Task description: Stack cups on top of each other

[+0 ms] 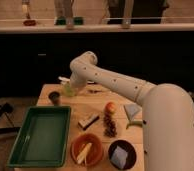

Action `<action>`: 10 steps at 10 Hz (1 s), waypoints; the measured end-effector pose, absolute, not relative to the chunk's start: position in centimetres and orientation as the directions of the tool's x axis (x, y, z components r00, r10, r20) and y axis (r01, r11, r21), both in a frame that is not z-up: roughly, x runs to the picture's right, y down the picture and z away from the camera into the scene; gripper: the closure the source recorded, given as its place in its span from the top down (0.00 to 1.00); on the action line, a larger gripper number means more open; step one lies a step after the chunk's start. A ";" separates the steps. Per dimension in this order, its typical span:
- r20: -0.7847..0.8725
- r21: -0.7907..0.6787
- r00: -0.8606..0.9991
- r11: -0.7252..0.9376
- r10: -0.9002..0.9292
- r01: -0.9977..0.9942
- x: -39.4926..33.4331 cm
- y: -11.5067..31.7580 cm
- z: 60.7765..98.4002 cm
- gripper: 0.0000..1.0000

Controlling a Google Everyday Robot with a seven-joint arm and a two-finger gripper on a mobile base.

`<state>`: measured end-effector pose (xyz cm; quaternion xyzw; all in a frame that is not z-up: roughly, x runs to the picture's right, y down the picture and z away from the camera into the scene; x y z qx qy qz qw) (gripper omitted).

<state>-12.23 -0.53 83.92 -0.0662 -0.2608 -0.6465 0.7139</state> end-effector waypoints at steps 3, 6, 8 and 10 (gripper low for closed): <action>0.438 0.278 -0.033 0.101 -0.898 0.955 -15.8 -1.5 83.0 0.00; 0.430 0.307 -0.091 0.051 -0.898 0.950 -18.7 -1.8 82.8 0.00; 0.439 0.316 -0.114 0.034 -0.891 0.948 -19.9 -1.6 83.3 0.00; 0.450 0.309 -0.114 0.034 -0.886 0.950 -19.8 -1.4 84.3 0.00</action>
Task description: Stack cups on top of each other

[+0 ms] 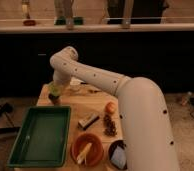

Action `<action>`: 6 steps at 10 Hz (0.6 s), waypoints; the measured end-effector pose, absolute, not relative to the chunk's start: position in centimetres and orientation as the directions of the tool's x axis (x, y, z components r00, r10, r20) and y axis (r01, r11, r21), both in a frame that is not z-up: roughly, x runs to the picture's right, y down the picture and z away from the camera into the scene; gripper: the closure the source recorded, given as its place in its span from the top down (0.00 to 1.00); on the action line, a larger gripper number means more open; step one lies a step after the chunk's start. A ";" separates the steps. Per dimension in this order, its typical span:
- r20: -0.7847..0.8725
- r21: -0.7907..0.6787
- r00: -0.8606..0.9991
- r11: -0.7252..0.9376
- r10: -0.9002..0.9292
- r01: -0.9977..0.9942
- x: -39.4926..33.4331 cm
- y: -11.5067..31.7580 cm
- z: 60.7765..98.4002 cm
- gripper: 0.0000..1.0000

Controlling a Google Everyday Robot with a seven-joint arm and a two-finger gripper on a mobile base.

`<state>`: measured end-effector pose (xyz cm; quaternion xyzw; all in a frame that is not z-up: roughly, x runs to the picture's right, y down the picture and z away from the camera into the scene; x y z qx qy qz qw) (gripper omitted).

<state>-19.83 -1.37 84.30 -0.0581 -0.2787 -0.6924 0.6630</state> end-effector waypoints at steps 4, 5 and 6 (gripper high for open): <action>0.480 0.300 -0.118 0.036 -0.869 0.953 -20.0 -0.6 86.3 0.00; 0.486 0.298 -0.118 0.037 -0.866 0.954 -20.0 -0.6 86.7 0.00; 0.490 0.298 -0.120 0.037 -0.863 0.954 -20.1 -0.5 86.9 0.00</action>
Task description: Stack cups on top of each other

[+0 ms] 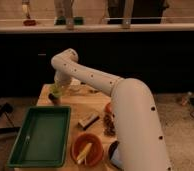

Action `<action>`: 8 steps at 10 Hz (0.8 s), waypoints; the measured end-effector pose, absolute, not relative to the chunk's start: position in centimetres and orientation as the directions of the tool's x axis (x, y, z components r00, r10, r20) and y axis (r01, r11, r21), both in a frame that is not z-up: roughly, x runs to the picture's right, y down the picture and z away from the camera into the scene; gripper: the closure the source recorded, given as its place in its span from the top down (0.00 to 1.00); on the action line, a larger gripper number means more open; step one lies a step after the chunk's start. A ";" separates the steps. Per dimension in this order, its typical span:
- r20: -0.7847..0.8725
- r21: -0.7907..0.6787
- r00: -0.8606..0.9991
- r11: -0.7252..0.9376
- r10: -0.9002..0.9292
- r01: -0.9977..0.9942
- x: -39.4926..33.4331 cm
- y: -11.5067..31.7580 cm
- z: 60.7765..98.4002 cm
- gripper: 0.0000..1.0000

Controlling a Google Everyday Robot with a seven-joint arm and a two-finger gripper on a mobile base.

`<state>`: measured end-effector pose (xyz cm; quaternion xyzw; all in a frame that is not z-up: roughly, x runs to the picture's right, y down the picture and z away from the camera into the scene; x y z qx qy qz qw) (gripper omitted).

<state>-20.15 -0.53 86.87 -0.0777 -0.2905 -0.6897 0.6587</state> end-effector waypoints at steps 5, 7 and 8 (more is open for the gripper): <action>0.502 0.305 -0.141 0.021 -0.853 0.952 -21.8 -0.2 87.5 0.00; 0.507 0.304 -0.146 0.018 -0.849 0.952 -22.1 0.0 87.7 0.00; 0.513 0.302 -0.148 0.016 -0.845 0.953 -22.2 0.3 87.9 0.00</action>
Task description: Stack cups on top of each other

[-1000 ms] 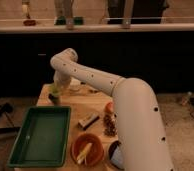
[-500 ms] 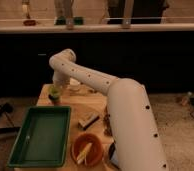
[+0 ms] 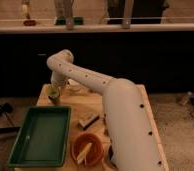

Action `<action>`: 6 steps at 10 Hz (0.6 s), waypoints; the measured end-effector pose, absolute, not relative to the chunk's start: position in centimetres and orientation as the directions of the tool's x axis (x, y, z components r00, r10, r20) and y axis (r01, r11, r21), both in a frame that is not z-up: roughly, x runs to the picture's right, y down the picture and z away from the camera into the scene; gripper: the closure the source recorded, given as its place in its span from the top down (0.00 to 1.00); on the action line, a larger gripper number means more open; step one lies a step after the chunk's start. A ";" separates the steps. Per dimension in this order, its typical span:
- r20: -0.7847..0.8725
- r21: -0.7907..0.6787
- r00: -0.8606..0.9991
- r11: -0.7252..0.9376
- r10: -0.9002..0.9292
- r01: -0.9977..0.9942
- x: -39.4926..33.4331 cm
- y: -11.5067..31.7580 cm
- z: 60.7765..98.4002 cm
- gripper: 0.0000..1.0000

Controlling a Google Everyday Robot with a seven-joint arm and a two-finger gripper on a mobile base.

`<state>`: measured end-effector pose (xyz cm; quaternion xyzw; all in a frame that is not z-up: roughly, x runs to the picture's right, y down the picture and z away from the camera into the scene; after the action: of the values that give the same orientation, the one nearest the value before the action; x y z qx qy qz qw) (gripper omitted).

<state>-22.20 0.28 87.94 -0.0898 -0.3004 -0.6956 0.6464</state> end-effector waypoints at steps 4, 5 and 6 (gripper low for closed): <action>0.525 0.294 -0.153 0.010 -0.837 0.956 -22.5 0.7 88.4 0.04; 0.525 0.295 -0.153 0.009 -0.837 0.956 -22.5 0.7 88.4 0.06; 0.525 0.294 -0.153 0.010 -0.837 0.956 -22.5 0.7 88.4 0.14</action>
<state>-22.46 0.69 88.41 -0.0980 -0.3016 -0.6967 0.6434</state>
